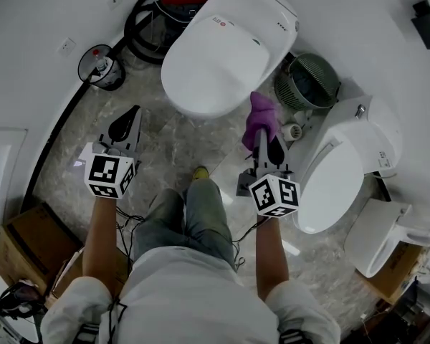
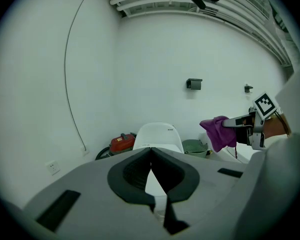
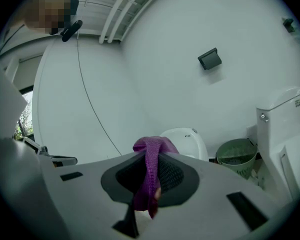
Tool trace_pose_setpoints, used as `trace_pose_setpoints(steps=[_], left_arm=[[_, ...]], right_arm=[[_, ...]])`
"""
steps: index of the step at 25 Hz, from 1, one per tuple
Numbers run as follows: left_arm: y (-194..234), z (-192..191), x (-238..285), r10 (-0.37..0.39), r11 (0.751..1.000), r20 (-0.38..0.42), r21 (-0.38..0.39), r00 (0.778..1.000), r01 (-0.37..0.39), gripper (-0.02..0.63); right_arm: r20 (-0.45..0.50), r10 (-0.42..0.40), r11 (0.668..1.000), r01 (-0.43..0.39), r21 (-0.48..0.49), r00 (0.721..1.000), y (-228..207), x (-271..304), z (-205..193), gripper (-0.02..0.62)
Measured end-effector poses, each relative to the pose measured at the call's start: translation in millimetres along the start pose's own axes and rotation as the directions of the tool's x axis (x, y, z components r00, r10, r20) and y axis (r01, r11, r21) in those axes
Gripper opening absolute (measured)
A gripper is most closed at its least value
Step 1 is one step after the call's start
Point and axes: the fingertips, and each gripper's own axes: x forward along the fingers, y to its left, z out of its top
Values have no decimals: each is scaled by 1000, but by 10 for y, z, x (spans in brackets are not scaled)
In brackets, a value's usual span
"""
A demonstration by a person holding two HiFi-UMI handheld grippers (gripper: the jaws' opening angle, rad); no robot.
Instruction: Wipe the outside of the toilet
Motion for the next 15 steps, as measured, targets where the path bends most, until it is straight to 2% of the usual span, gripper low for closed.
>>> trace_pose_setpoints(steps=[15], left_arm=[[60, -1181, 535, -1, 1000, 39, -2, 999, 1, 12]], right_arm=[[31, 21, 999, -21, -25, 999, -455, 321, -1074, 57]])
